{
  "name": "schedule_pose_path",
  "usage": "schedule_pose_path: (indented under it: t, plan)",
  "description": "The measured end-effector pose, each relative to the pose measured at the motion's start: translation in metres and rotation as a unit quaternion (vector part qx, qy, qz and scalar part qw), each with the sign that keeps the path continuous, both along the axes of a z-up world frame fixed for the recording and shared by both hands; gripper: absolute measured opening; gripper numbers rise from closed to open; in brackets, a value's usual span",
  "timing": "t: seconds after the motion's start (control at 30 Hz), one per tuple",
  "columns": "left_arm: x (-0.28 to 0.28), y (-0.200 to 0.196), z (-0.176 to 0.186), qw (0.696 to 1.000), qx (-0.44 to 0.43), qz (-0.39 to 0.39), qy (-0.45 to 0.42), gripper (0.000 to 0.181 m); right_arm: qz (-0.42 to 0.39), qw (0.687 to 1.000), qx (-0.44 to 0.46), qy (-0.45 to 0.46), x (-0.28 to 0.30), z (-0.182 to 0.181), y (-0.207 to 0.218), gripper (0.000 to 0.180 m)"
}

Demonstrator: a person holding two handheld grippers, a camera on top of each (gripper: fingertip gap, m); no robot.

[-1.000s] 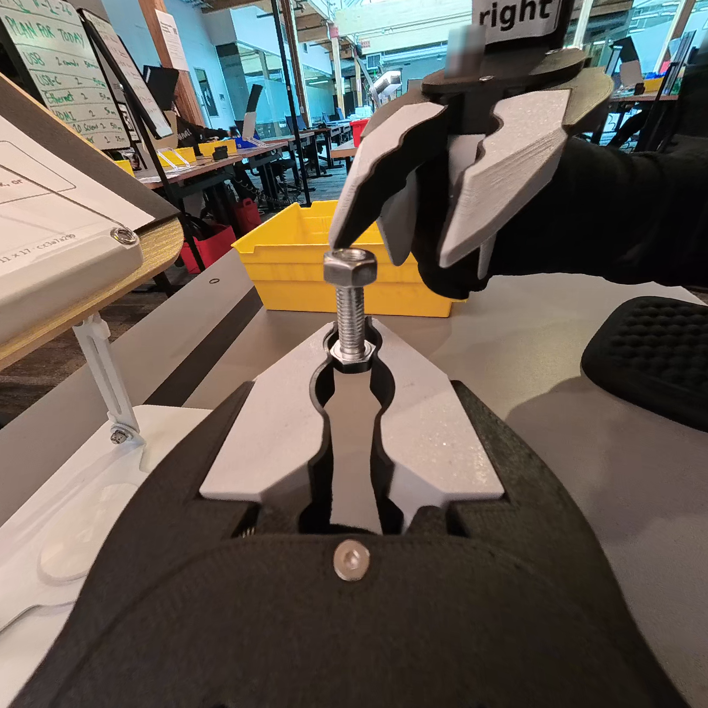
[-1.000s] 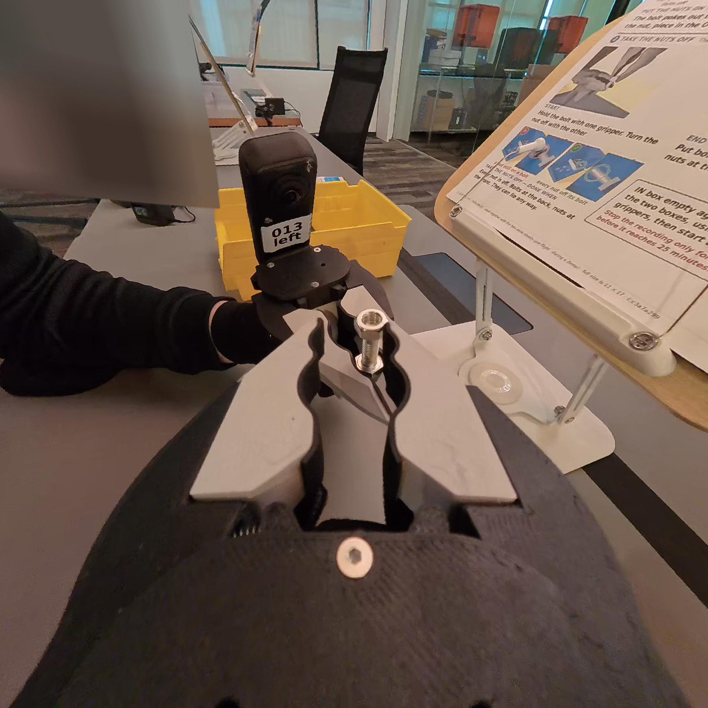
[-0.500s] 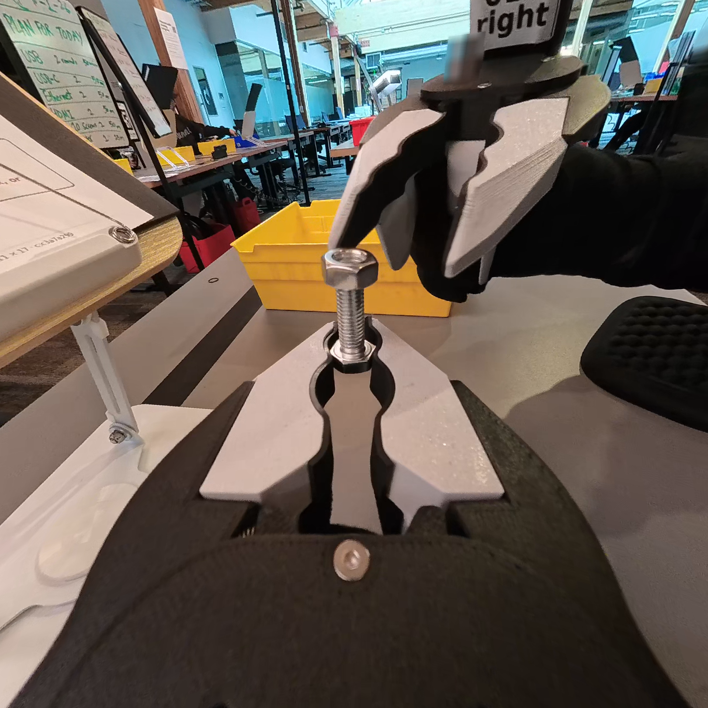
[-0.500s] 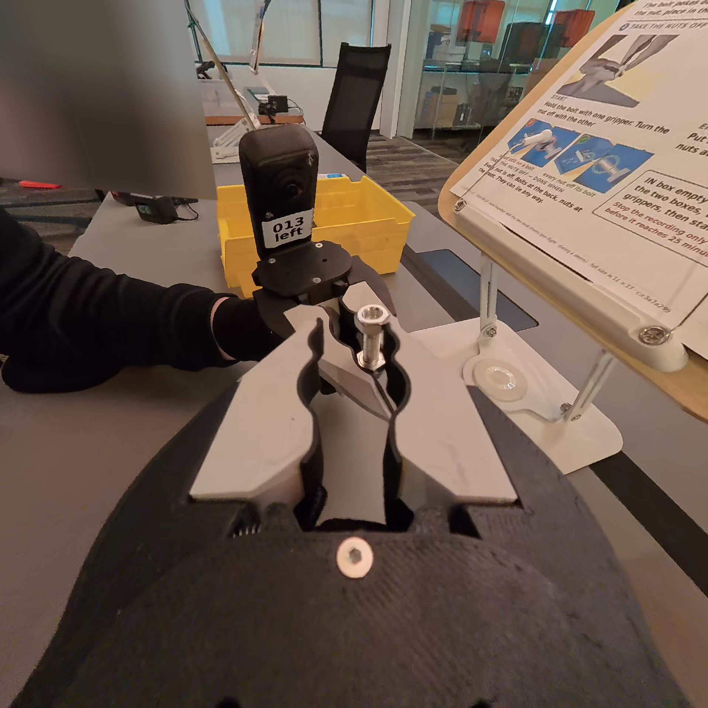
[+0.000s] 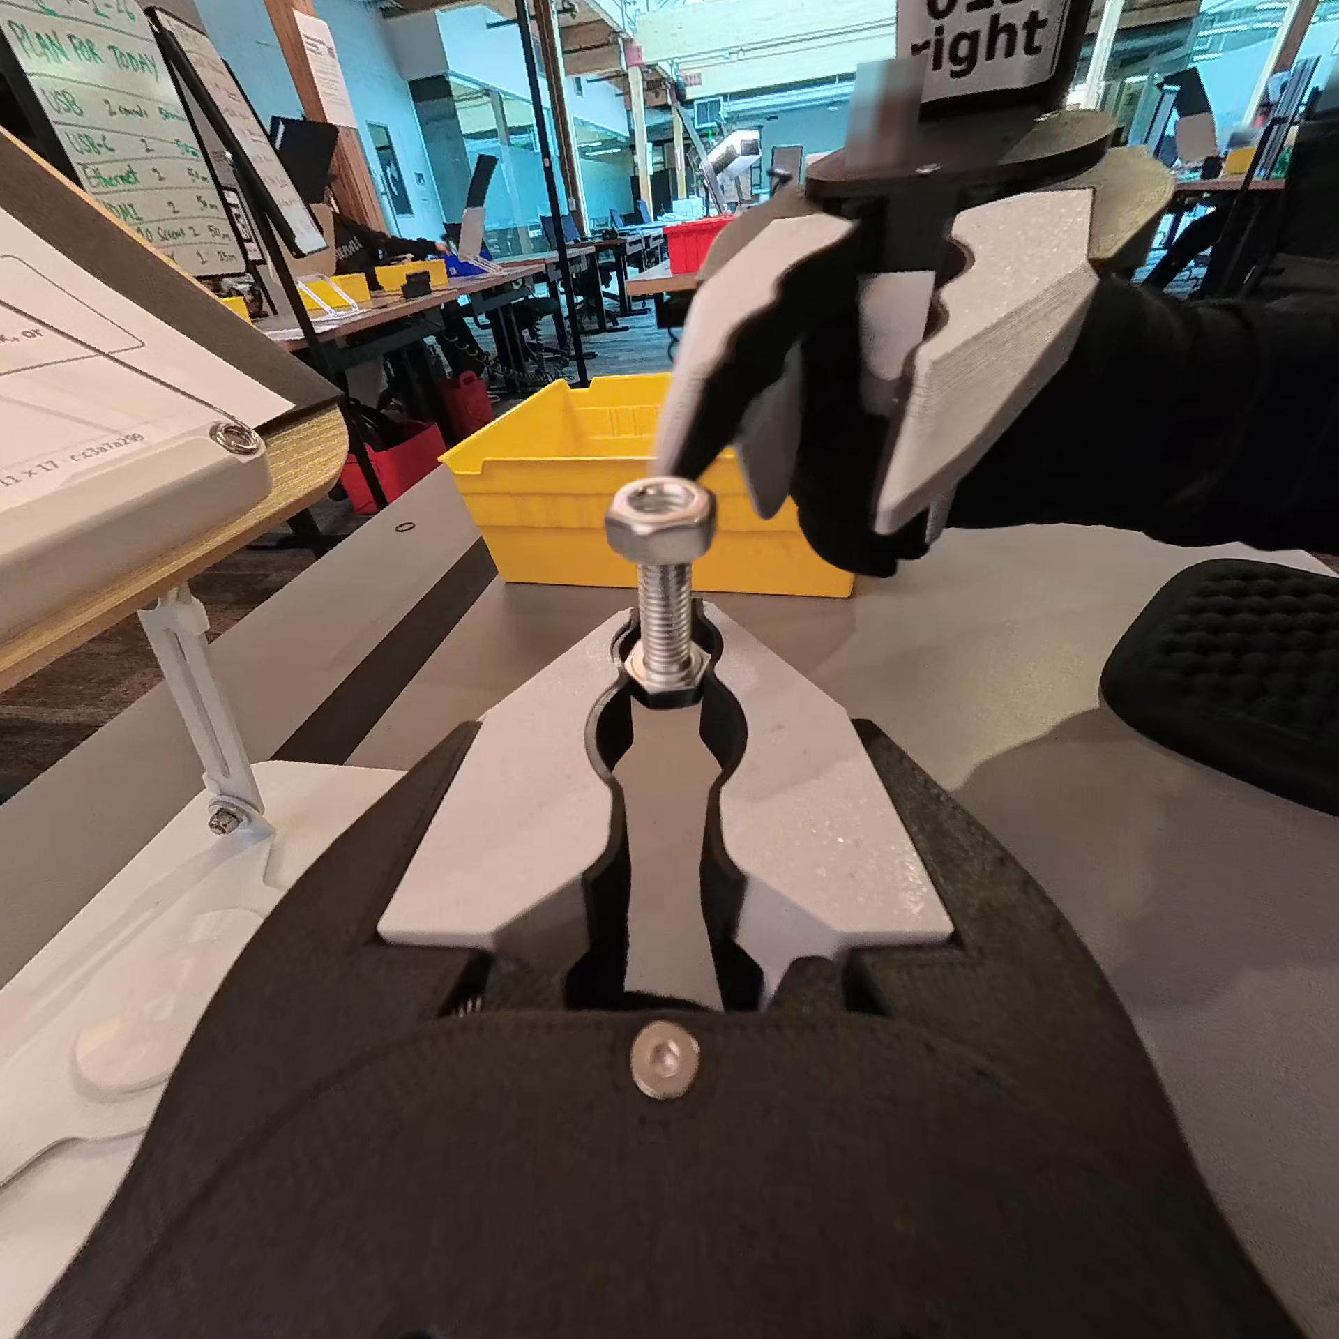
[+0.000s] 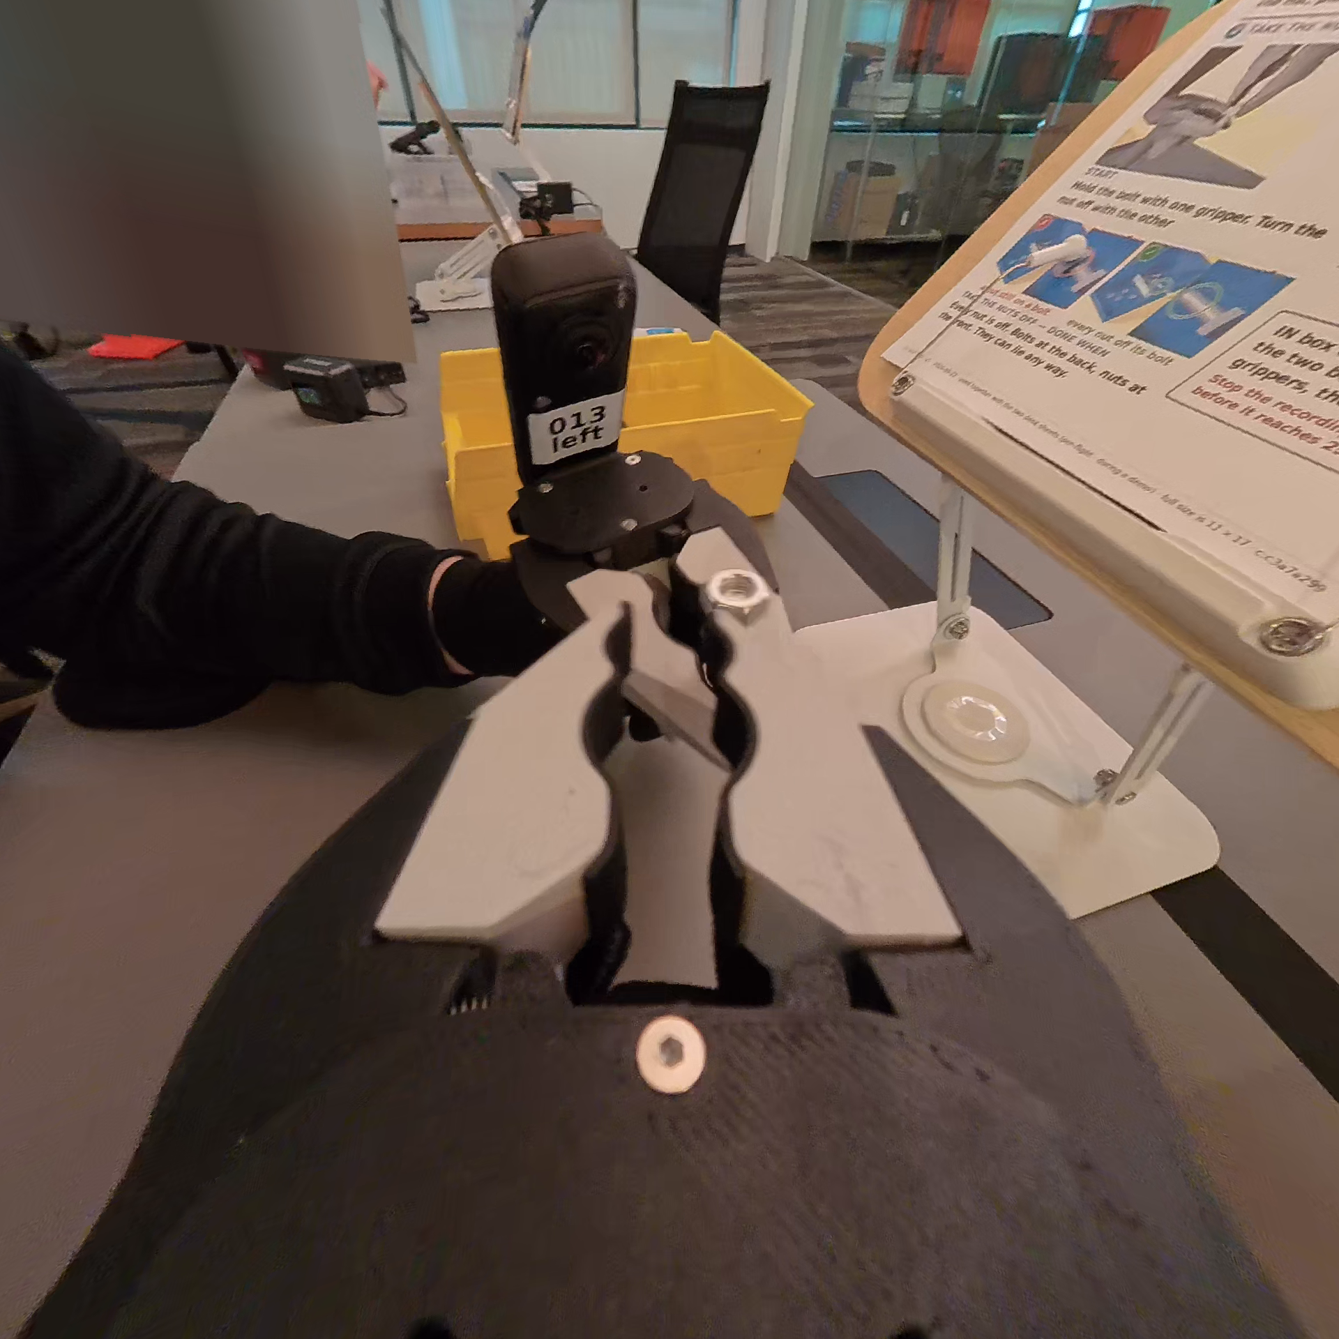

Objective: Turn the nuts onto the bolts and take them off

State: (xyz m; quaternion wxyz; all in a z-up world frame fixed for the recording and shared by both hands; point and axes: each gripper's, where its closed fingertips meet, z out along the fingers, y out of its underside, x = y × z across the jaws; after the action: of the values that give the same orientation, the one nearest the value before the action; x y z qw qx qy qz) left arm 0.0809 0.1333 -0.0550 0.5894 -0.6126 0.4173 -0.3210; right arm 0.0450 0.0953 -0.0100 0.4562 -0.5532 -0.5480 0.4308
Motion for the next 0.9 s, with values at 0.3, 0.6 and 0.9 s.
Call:
schedule_pose_path:
  t: [0.3,0.6,0.9]
  plan:
    - [0.001,0.000,0.000,1.000,-0.002,-0.001,-0.001,0.011,-0.019,1.000,-0.005,0.013,0.000,0.003,0.010,0.044]
    - [-0.001,0.001,0.000,1.000,-0.003,0.001,-0.002,0.011,-0.004,1.000,-0.007,0.012,0.004,0.001,0.005,0.026]
    - [-0.001,0.001,0.000,1.000,-0.003,0.000,-0.002,0.011,0.005,1.000,0.000,0.010,-0.001,0.000,0.002,0.026]
